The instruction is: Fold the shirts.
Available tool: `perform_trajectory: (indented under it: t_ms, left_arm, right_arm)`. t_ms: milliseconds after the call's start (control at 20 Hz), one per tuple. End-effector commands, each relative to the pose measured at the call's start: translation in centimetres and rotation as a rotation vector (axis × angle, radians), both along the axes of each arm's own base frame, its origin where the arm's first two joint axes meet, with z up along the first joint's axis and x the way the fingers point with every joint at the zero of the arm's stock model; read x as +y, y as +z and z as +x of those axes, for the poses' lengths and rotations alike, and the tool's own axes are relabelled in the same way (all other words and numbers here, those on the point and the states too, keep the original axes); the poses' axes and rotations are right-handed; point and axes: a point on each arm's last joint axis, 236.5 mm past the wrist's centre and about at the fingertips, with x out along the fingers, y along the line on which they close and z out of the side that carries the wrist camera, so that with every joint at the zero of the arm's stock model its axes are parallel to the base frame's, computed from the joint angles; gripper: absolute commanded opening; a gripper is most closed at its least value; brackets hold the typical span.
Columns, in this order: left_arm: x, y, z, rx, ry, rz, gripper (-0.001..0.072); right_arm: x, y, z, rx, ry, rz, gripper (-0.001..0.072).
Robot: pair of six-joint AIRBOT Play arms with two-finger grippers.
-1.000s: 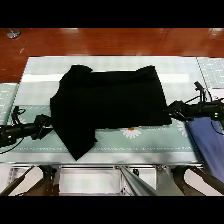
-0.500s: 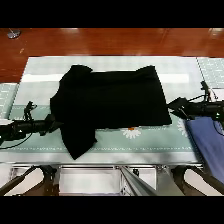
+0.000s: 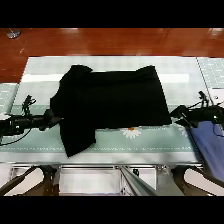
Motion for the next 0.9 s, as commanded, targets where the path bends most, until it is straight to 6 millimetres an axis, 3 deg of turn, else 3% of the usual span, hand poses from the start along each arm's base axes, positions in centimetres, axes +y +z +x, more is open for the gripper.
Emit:
perform_trajectory:
  t_ms: [0,150,200,250,300,400,500,550,650,750,850]
  left_arm:
    - [-0.2,0.2,-0.1,0.001,-0.008,-0.008,0.0032]
    - [-0.2,0.2,0.0,0.000,-0.008,-0.007,0.0032]
    - [-0.2,0.2,0.0,0.000,-0.008,-0.008,0.0033]
    - [-0.2,0.3,0.1,-0.005,-0.004,-0.012,0.0033]
    - [-0.1,0.9,0.6,-0.020,-0.005,-0.012,0.0032]
    - [0.2,4.0,2.8,-0.105,-0.018,-0.019,0.0032]
    - [0.6,11.2,7.1,-0.295,-0.004,-0.042,0.0032]
    - [0.9,16.5,9.5,-0.433,0.016,-0.054,0.0032]
    - [1.4,28.3,12.3,-0.721,0.034,-0.038,0.0032]
    - [1.5,39.3,12.0,-0.983,0.018,0.066,0.0032]
    - [1.1,48.3,9.3,-1.193,0.005,0.180,0.0032]
  right_arm:
    - [2.5,-1.8,0.8,0.032,0.014,0.043,0.0615]
    - [4.6,-2.3,1.8,0.022,0.016,0.085,0.0589]
    - [5.0,-2.2,2.1,0.008,0.034,0.088,0.0375]
    - [5.5,-1.6,2.6,-0.030,0.080,0.093,0.0014]
    - [5.9,-0.3,3.4,-0.068,0.120,0.114,0.0018]
    - [5.8,3.5,5.8,-0.136,0.186,0.126,0.0018]
    - [5.0,10.1,10.2,-0.276,0.216,0.093,0.0018]
    - [4.5,14.3,12.6,-0.371,0.216,0.063,0.0018]
    - [3.5,25.4,16.4,-0.620,0.221,-0.026,0.0018]
    - [3.3,36.4,17.1,-0.858,0.251,-0.123,0.0018]
    - [3.6,45.7,14.7,-1.058,0.269,-0.230,0.0018]
